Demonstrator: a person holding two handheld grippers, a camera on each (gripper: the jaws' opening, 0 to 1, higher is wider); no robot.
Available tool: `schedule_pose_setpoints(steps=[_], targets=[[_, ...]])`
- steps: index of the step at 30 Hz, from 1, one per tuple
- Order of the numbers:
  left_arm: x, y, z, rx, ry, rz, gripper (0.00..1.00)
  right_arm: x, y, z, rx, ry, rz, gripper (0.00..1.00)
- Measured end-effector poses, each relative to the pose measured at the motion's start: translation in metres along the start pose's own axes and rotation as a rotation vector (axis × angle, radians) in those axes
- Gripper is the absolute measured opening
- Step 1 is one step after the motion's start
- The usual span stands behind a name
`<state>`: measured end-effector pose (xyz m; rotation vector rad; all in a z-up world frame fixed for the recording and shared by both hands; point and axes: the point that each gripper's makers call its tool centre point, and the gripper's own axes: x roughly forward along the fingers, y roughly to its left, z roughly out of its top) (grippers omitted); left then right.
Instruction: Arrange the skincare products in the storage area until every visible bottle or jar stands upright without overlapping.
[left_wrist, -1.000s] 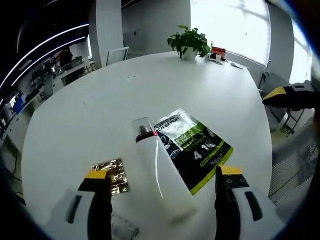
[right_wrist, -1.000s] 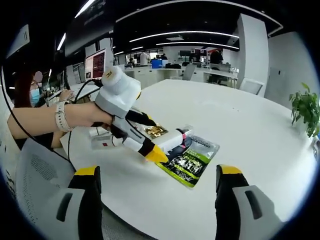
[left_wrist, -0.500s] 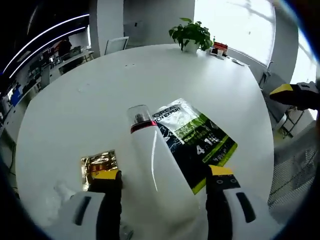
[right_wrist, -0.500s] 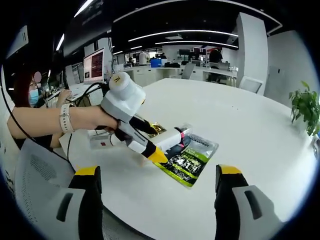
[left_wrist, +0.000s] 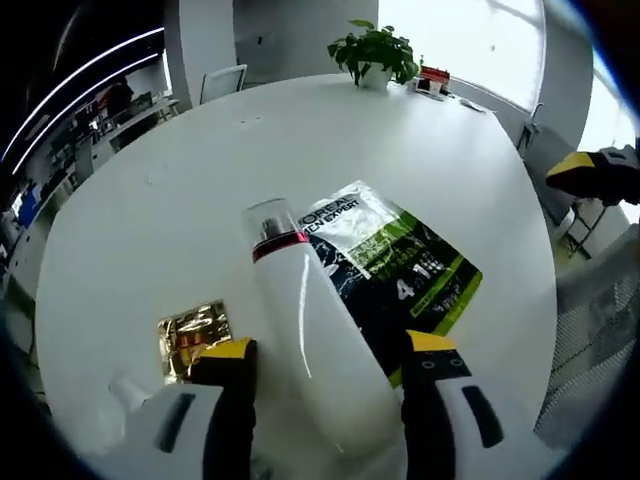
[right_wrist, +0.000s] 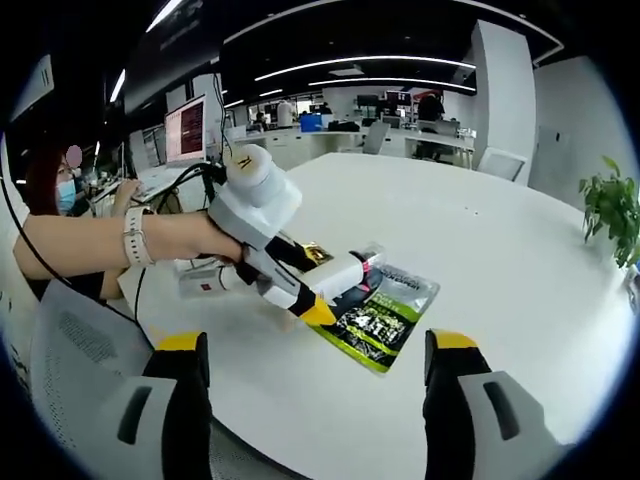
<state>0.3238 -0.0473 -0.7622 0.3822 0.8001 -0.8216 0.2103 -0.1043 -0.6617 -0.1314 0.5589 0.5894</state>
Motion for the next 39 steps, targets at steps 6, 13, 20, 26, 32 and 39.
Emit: schedule_pose_setpoints(steps=[6,13,20,26,32,39], targets=[[0.003,-0.002,0.003,0.050,0.008,-0.015,0.51,0.000,0.000,-0.003,-0.004,0.013,0.000,0.89],[0.006,-0.005,0.007,0.074,-0.009,-0.036,0.49,0.002,-0.002,-0.002,-0.010,0.009,0.001,0.88],[0.007,-0.002,0.009,0.011,-0.007,-0.024,0.35,0.004,-0.001,0.003,-0.050,0.006,0.041,0.85],[0.005,0.003,0.007,-0.012,-0.008,-0.024,0.30,0.008,0.000,0.011,-0.033,-0.020,0.093,0.82],[0.000,0.006,0.004,-0.031,-0.024,-0.017,0.28,0.017,0.008,0.008,-0.004,0.014,0.156,0.84],[-0.006,0.006,-0.001,-0.111,-0.054,-0.042,0.27,0.026,0.010,0.008,0.042,0.012,0.199,0.76]])
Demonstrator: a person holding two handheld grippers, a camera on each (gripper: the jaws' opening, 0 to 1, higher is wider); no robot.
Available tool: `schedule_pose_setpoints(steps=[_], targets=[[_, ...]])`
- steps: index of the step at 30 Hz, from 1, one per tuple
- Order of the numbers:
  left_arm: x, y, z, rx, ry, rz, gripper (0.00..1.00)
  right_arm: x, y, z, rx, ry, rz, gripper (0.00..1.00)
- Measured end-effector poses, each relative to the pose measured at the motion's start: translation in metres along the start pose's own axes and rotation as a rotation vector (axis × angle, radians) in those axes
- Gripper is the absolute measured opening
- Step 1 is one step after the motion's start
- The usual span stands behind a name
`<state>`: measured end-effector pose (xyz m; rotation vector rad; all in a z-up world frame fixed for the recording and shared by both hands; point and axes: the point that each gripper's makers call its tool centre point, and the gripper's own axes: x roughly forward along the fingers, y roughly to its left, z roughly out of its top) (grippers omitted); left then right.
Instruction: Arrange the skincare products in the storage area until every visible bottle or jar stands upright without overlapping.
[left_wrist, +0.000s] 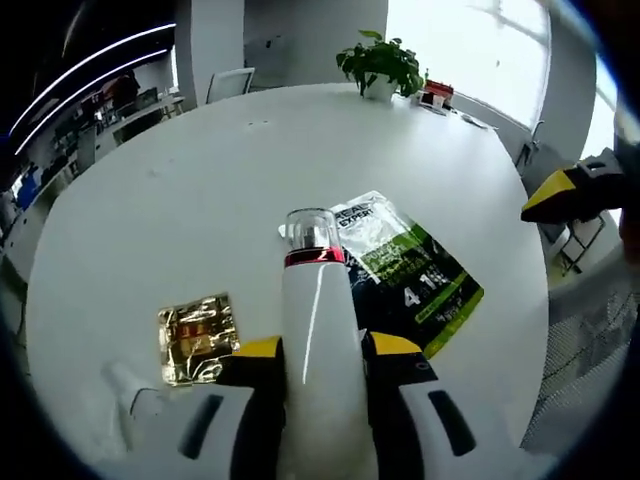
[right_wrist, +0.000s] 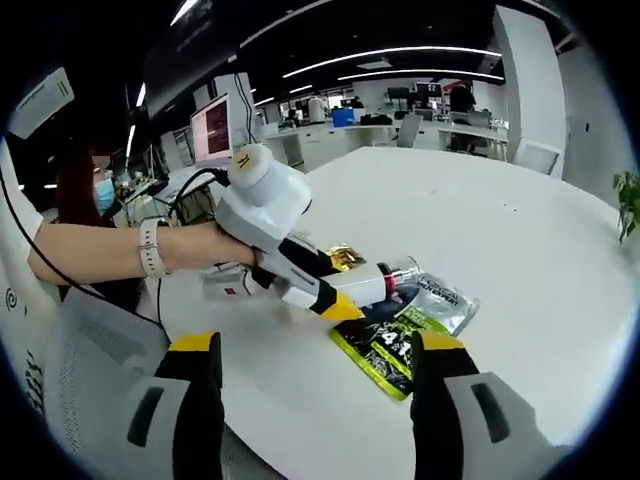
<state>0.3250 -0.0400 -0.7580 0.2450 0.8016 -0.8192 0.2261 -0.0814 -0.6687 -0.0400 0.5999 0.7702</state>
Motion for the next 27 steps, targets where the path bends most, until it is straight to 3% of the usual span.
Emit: schedule_pose_setpoints(steps=[7,13,17,18,22,25,27], targets=[[-0.011,-0.005,-0.012,-0.043,-0.005,-0.017,0.27,0.009,-0.004,0.003,0.164,-0.045,0.047,0.65],[-0.016,-0.006,-0.014,-0.089,-0.027,-0.043,0.27,0.019,-0.004,0.004,0.247,-0.050,0.090,0.66],[-0.025,-0.014,-0.017,-0.098,-0.044,-0.052,0.27,0.029,0.001,0.013,0.451,-0.111,0.196,0.67],[-0.028,-0.017,-0.017,-0.097,-0.049,-0.054,0.27,0.032,0.002,0.013,0.462,-0.110,0.213,0.68],[-0.033,-0.017,-0.018,-0.101,-0.062,-0.055,0.27,0.040,-0.001,0.010,0.484,-0.104,0.190,0.68],[-0.035,-0.013,-0.020,-0.135,-0.067,-0.057,0.26,0.047,0.003,0.012,0.614,-0.118,0.238,0.67],[-0.038,-0.010,-0.021,-0.144,-0.067,-0.056,0.26,0.051,0.004,0.011,0.641,-0.118,0.250,0.66]])
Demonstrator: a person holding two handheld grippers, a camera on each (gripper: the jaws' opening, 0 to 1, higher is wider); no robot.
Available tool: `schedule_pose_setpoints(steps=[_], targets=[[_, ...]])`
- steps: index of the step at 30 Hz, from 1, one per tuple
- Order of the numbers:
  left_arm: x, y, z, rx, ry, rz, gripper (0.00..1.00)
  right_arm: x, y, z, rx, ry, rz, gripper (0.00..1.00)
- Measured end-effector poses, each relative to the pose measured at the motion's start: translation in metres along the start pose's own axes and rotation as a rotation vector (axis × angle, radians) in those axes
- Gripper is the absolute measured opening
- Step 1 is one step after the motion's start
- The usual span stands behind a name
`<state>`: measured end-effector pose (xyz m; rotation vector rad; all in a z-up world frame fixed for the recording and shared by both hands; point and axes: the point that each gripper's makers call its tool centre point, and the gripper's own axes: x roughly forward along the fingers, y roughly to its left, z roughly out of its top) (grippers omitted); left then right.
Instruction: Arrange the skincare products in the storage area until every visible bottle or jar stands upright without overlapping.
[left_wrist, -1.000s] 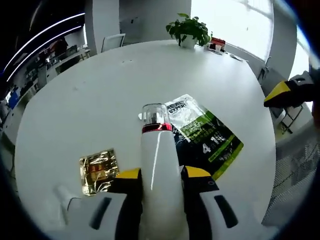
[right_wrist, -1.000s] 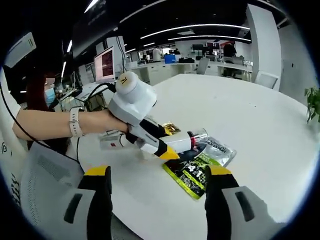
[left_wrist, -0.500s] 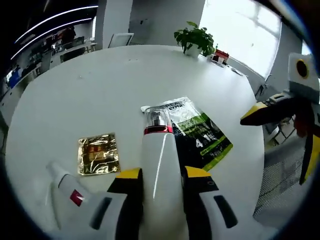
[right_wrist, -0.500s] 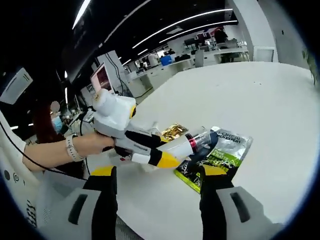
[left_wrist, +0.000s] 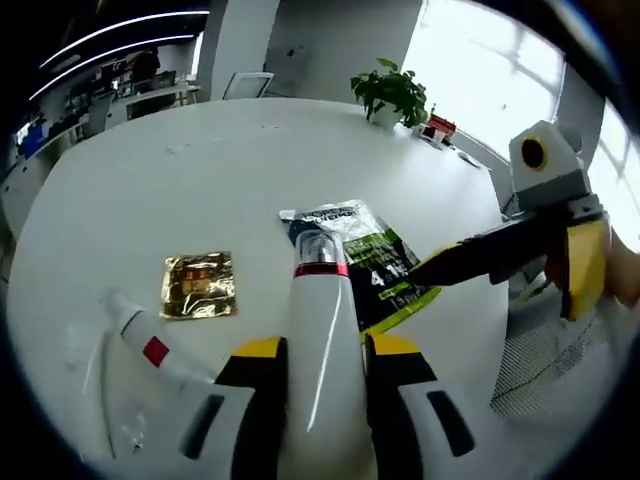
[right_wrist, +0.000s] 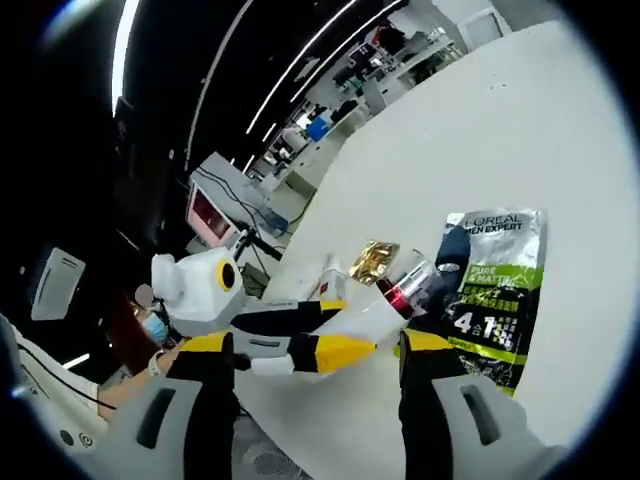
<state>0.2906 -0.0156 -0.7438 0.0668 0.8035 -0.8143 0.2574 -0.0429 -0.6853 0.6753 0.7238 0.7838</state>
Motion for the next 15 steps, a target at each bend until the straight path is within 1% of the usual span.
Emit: schedule_pose_setpoints(steps=[3,4,5,6,7,8,9,10,11,15], targets=[[-0.005,0.000,0.000,-0.011,-0.003,0.003,0.26,0.007,-0.005,-0.008,0.015,0.024,-0.011,0.69],[-0.006,-0.001,0.000,-0.020,-0.007,0.002,0.26,0.009,-0.004,-0.011,0.050,0.032,0.001,0.70],[-0.007,-0.001,0.000,-0.029,-0.009,-0.001,0.26,0.011,-0.002,-0.012,0.089,0.026,0.014,0.70],[-0.007,-0.001,0.000,-0.039,-0.011,-0.003,0.26,0.013,-0.002,-0.014,0.112,0.029,0.030,0.69],[-0.008,-0.001,-0.001,-0.062,-0.015,-0.007,0.26,0.016,-0.008,-0.018,0.154,0.034,0.018,0.68],[-0.008,0.000,-0.002,-0.073,-0.017,-0.010,0.26,0.018,-0.011,-0.020,0.158,0.038,0.015,0.68],[-0.009,0.000,-0.002,-0.085,-0.020,-0.013,0.26,0.021,-0.016,-0.022,0.187,0.046,0.013,0.68],[-0.009,-0.001,-0.003,-0.092,-0.020,-0.014,0.26,0.023,-0.016,-0.022,0.230,0.037,0.022,0.67],[-0.009,-0.001,-0.004,-0.096,-0.019,-0.015,0.26,0.025,-0.016,-0.021,0.252,0.026,0.026,0.66],[-0.013,-0.003,-0.005,-0.122,-0.019,-0.026,0.26,0.032,-0.022,-0.014,0.286,0.004,0.019,0.66]])
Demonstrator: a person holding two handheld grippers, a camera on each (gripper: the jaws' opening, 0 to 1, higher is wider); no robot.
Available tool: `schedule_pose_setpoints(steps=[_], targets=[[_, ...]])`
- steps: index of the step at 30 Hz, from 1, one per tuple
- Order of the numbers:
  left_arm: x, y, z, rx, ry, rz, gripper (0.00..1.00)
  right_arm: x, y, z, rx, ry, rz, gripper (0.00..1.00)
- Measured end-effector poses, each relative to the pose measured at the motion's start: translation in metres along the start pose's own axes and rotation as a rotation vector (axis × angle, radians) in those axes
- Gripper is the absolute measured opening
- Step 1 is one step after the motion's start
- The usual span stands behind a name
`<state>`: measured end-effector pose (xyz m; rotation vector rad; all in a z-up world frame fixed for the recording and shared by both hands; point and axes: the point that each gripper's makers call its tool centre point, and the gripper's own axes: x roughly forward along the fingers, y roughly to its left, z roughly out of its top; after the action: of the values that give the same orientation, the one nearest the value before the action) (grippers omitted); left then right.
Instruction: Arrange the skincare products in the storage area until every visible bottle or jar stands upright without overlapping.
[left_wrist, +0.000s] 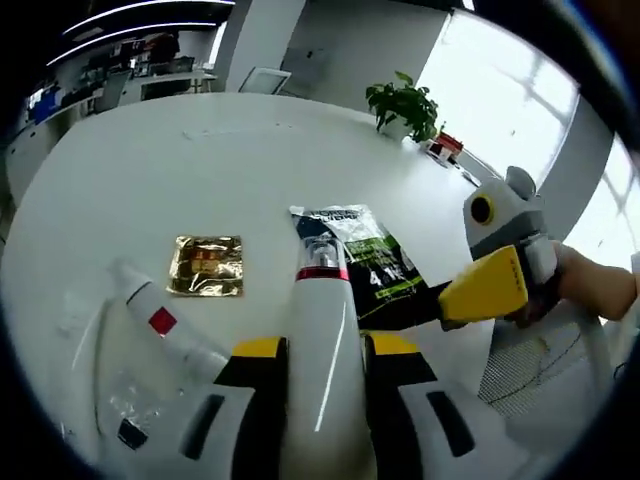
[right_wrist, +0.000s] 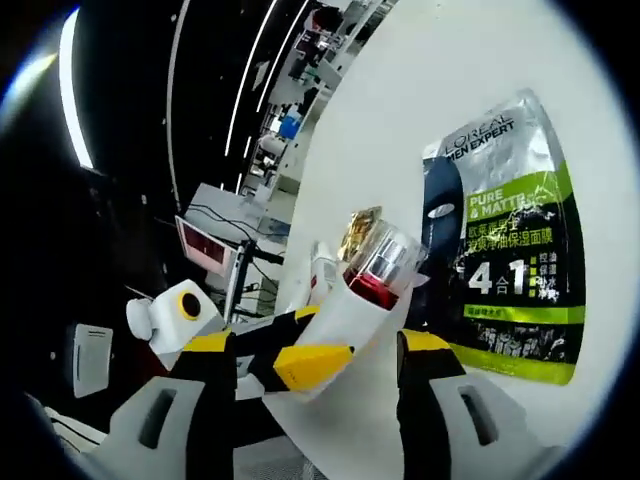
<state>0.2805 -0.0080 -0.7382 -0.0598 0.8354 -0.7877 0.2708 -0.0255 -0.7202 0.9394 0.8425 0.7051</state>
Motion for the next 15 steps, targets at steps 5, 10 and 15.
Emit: schedule_pose_setpoints(steps=[5,10,15], targets=[[-0.003,-0.004,-0.003,-0.024,0.006,-0.029,0.26,0.007,0.000,0.005,0.048,-0.026,0.007,0.64],[-0.005,-0.008,-0.002,-0.036,-0.007,-0.042,0.26,0.008,-0.004,0.009,0.107,-0.050,0.016,0.60],[-0.012,-0.017,0.008,-0.016,-0.050,-0.055,0.26,0.004,-0.005,0.017,0.145,-0.085,0.043,0.51]])
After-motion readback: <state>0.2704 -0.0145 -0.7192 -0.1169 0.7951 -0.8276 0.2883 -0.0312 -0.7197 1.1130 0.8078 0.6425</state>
